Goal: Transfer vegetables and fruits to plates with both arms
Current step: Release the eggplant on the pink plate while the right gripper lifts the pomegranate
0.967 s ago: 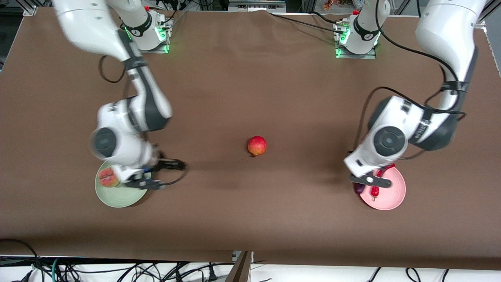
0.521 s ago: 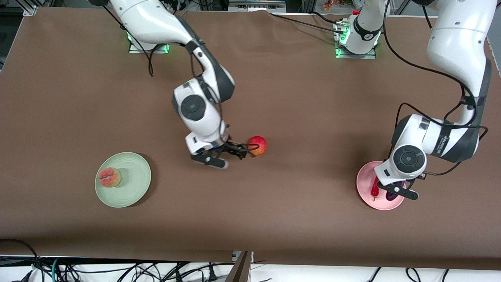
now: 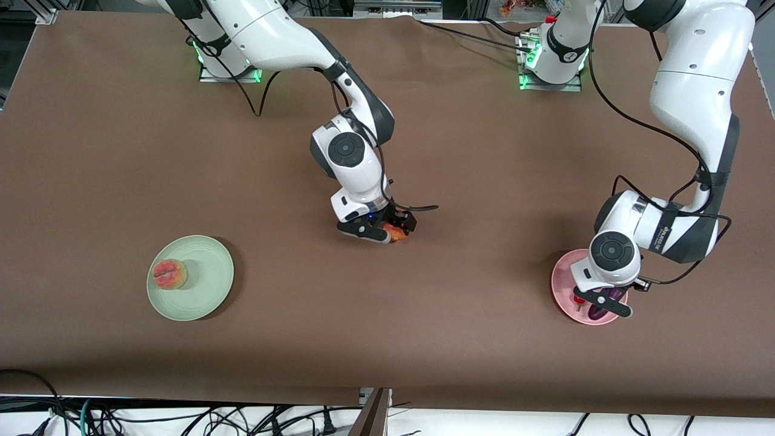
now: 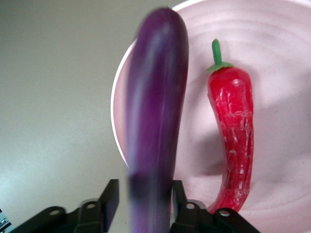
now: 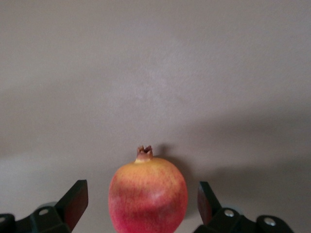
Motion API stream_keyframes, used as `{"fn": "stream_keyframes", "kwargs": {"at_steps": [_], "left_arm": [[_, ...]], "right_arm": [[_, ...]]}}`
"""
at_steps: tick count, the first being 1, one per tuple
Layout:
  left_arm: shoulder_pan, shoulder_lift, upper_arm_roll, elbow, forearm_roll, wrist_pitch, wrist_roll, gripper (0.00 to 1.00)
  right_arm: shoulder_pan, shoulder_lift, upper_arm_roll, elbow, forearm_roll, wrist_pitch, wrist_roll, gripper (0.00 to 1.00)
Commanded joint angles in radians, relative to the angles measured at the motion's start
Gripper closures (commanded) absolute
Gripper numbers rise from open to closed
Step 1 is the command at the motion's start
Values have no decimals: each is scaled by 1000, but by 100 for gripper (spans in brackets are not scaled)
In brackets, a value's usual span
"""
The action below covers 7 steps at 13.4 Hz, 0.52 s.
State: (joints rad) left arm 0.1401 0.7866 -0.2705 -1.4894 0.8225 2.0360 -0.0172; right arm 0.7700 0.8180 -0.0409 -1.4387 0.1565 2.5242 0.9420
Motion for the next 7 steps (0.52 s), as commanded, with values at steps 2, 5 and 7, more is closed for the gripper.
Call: {"fn": "stream_keyframes", "kwargs": {"at_steps": [2,5,7], "left_arm": [[4,-32,-38,26,-34,-26,54,0],[13,-156,-59,27,-292,-91,62,0],[16,-251,-53,28,-449,-132,62,0]], "right_arm": [[26,26,-16,12,-3,27,18,0],[31,41,-16,12,-5,53,17,0],[37,50,-16,12,-20,57,17,0]]}}
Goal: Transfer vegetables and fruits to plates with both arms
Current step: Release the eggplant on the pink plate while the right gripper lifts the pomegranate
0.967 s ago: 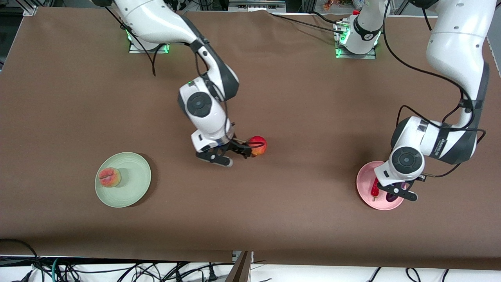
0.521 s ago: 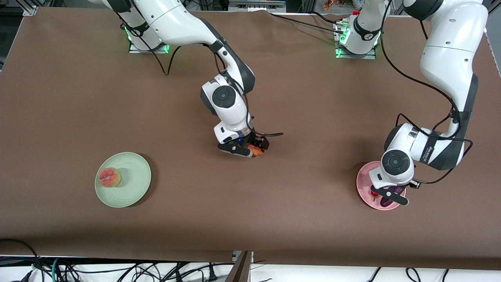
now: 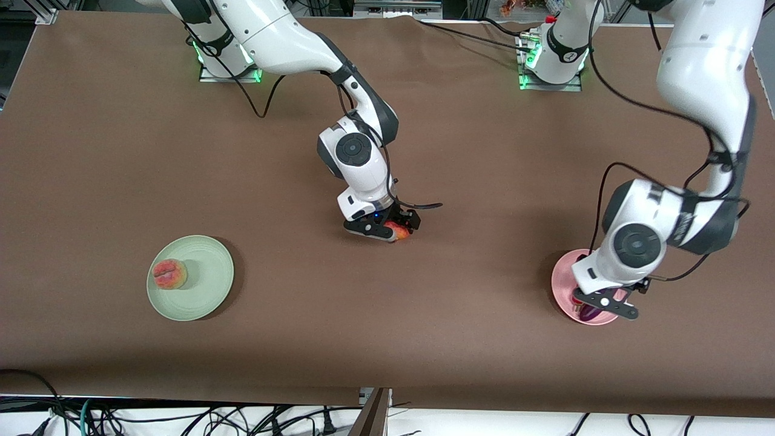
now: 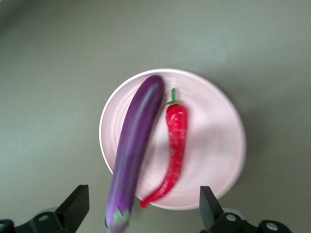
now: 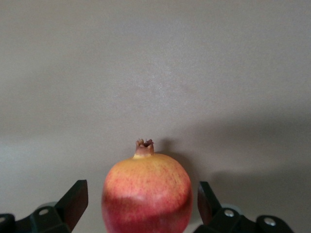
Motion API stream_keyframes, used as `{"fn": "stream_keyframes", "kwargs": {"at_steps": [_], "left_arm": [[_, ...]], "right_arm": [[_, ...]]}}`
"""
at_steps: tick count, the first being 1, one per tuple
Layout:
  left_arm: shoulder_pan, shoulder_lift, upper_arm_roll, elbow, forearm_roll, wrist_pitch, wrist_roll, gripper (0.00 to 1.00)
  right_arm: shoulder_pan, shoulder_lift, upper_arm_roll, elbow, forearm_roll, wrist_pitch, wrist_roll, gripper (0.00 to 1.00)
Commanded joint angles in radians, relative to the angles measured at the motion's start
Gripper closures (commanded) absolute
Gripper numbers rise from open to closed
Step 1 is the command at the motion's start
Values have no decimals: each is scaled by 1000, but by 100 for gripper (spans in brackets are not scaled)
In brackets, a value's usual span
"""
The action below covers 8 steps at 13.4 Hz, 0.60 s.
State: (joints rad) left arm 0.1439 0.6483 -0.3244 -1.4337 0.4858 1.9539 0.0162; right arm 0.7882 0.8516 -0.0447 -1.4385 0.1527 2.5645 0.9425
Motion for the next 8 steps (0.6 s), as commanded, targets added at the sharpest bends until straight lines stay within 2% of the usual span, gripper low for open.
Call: {"fn": "stream_keyframes", "kwargs": {"at_steps": [1,2,3,4,5,6,8], "left_arm": [[26,-146,-4,-28,-149,-70,27,0],[31,-192,-4,-28,-195,-102,25,0],[33,-238,1,-24,-243,-134,24,0],[43,-277,2,-8,-278,-171,25,0],[54,-303,-1,16,-320,-215,24,0],[48,-350,5,16,-346,-225,16,0],[28,-435,66,-11,-381,-242,19,0]], "right_arm": [[19,21,-11,12,-30,17,16,0],[20,24,-11,12,-30,17,16,0],[22,30,-11,12,-30,17,18,12],[32,33,-11,12,-32,19,16,41],[33,35,-11,12,-30,17,13,84],[28,26,-14,12,-30,13,4,94],[-10,-20,-41,13,-33,-36,-16,95]]}}
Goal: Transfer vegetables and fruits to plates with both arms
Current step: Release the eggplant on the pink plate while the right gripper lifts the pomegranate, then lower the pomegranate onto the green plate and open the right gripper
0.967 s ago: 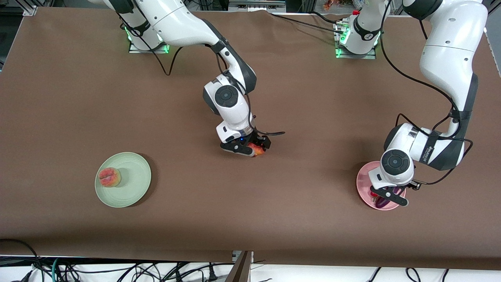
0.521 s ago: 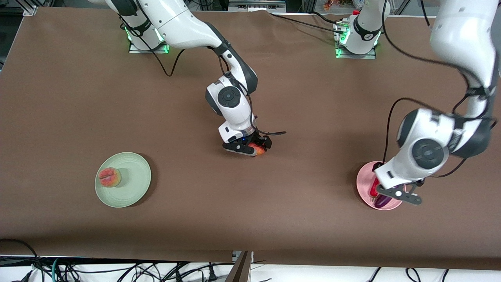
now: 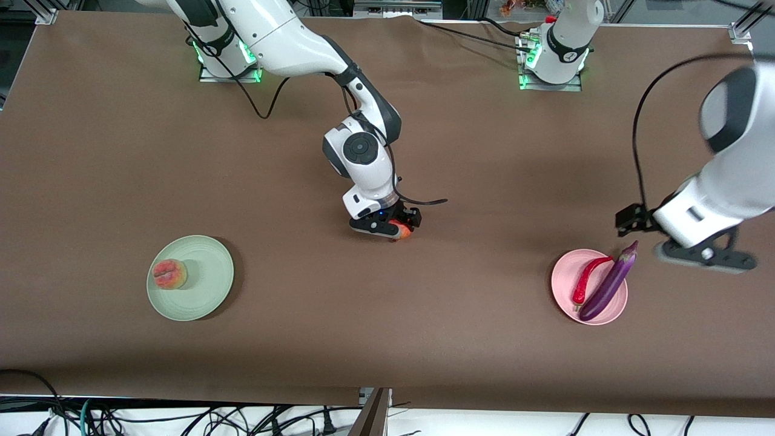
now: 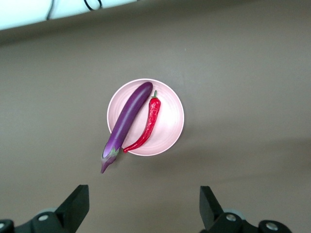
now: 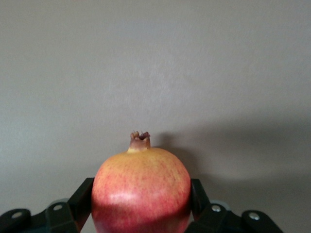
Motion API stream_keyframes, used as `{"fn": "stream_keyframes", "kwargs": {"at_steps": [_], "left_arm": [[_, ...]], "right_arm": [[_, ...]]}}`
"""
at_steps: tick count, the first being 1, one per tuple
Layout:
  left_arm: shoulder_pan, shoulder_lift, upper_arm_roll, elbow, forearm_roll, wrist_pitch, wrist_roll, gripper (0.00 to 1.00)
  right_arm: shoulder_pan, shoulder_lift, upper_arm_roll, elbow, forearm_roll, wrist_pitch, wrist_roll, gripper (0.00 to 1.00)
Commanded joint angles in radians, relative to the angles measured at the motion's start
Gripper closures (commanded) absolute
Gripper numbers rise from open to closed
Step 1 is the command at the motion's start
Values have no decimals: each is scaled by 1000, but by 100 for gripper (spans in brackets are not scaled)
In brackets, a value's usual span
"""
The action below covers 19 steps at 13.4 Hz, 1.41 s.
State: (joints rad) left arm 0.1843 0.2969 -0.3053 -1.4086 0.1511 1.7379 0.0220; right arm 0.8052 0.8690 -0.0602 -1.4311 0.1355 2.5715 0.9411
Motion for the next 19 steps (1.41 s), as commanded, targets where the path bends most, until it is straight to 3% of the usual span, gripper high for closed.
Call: {"fn": "stream_keyframes", "kwargs": {"at_steps": [1,2,6,7,9,11,17,18,19], "left_arm": [[-78,-137,134,-80,-88,-30,10,0],[-133,-201,213,-134,-122,-31,10,0],[-244,-329,293,-338,-114,42,4,0],[-238,-321,290,-331,-114,31,9,0],[-239,-305,287,-303,-116,20,6,0],[-241,-308,285,-302,-114,-3,6,0],[-243,-303,285,-282,-114,-30,6,0],[-243,-305,285,-282,-116,-32,6,0],[-244,-303,285,-280,-114,-31,7,0]], "right_arm": [[-62,-71,-41,11,-14,-121,-62,95],[-119,-103,-43,15,-7,-219,-187,95],[-354,-171,-43,15,-11,-465,-636,95],[-386,-171,-55,8,-14,-494,-722,95],[-435,-159,-137,-9,-17,-521,-877,95],[-501,-142,-142,-15,-16,-510,-978,95],[-524,-85,-142,-29,-16,-419,-981,95],[-532,-82,-142,-34,-17,-400,-982,93],[-537,-81,-142,-32,-17,-398,-986,66]]}}
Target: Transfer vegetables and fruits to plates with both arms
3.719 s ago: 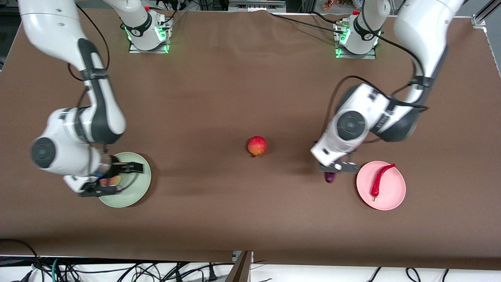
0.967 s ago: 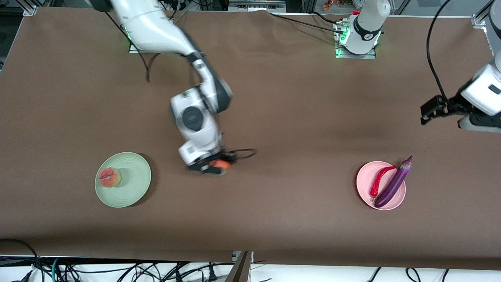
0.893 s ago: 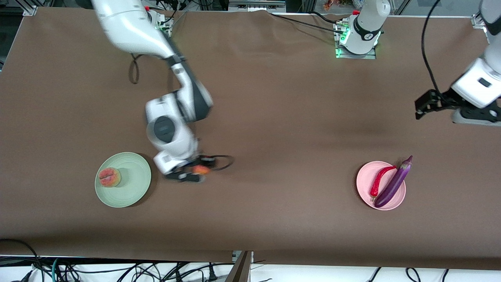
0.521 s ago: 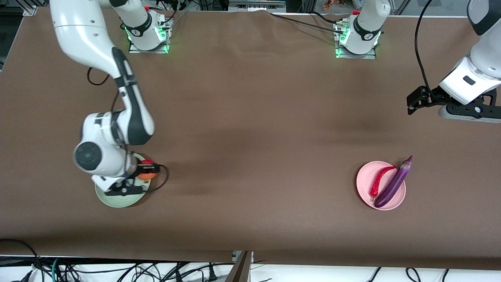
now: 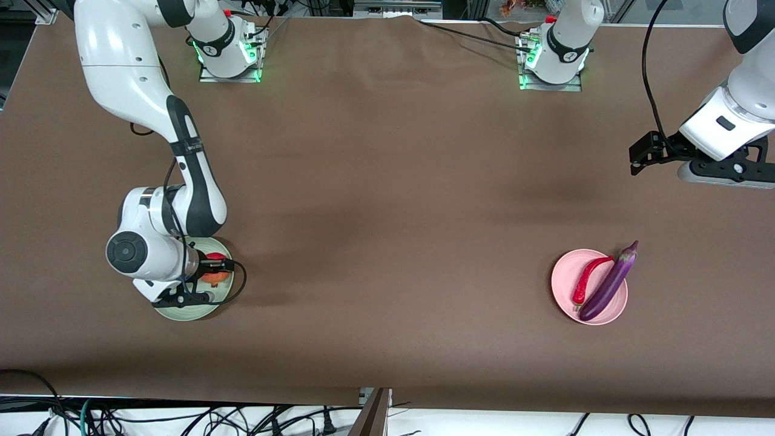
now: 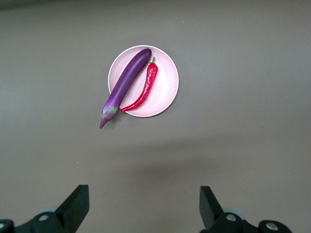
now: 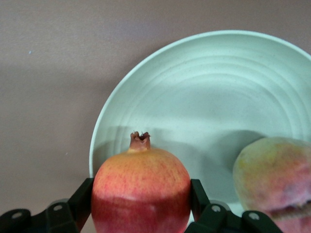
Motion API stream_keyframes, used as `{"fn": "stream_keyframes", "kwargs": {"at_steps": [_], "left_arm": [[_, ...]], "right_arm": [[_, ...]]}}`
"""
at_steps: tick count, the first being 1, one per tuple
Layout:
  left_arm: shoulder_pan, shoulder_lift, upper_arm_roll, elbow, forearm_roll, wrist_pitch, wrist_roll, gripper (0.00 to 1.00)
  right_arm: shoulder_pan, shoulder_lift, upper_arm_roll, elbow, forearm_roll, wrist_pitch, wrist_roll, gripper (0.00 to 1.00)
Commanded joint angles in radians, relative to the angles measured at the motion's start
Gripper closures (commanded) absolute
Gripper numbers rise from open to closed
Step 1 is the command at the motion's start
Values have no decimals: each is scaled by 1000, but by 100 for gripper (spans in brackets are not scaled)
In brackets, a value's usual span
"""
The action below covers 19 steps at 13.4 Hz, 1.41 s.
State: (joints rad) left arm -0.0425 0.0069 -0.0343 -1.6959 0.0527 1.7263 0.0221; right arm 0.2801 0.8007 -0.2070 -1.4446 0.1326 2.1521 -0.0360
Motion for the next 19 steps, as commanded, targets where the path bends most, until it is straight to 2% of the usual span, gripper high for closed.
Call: {"fn": "stream_keyframes", "kwargs": {"at_steps": [1,3,4,6,10,12,14,15,17,19], "left_arm": [[-17,-13,14,7,-16,-17,9,0],[-17,-15,13,7,-16,-19,13,0],[-17,-15,13,7,-16,-19,13,0],[-17,-13,13,7,-16,-19,9,0],[-17,-15,13,7,-14,-19,12,0],[-16,-15,13,7,-14,-21,12,0],[-16,-15,13,7,-14,-21,13,0],[-14,-15,13,7,-14,-21,13,0],[-13,-15,13,5,-14,-21,15,0],[-10,-15,13,5,-14,-21,16,0]], "right_arm": [[-12,-15,5,-14,-11,22,-24,1],[-10,-47,1,7,-11,6,-44,0],[-10,-96,1,9,-11,-26,-50,0],[-10,-168,-6,47,-13,-168,-50,0],[-15,-216,-35,222,-11,-479,-68,0],[-15,-306,-28,228,-30,-554,-59,0],[-28,-433,16,131,-76,-558,-58,0],[-60,-505,62,57,-108,-560,-58,0],[-178,-634,200,-101,-165,-523,-61,0],[-225,-711,224,-129,-162,-531,-64,0]]}}
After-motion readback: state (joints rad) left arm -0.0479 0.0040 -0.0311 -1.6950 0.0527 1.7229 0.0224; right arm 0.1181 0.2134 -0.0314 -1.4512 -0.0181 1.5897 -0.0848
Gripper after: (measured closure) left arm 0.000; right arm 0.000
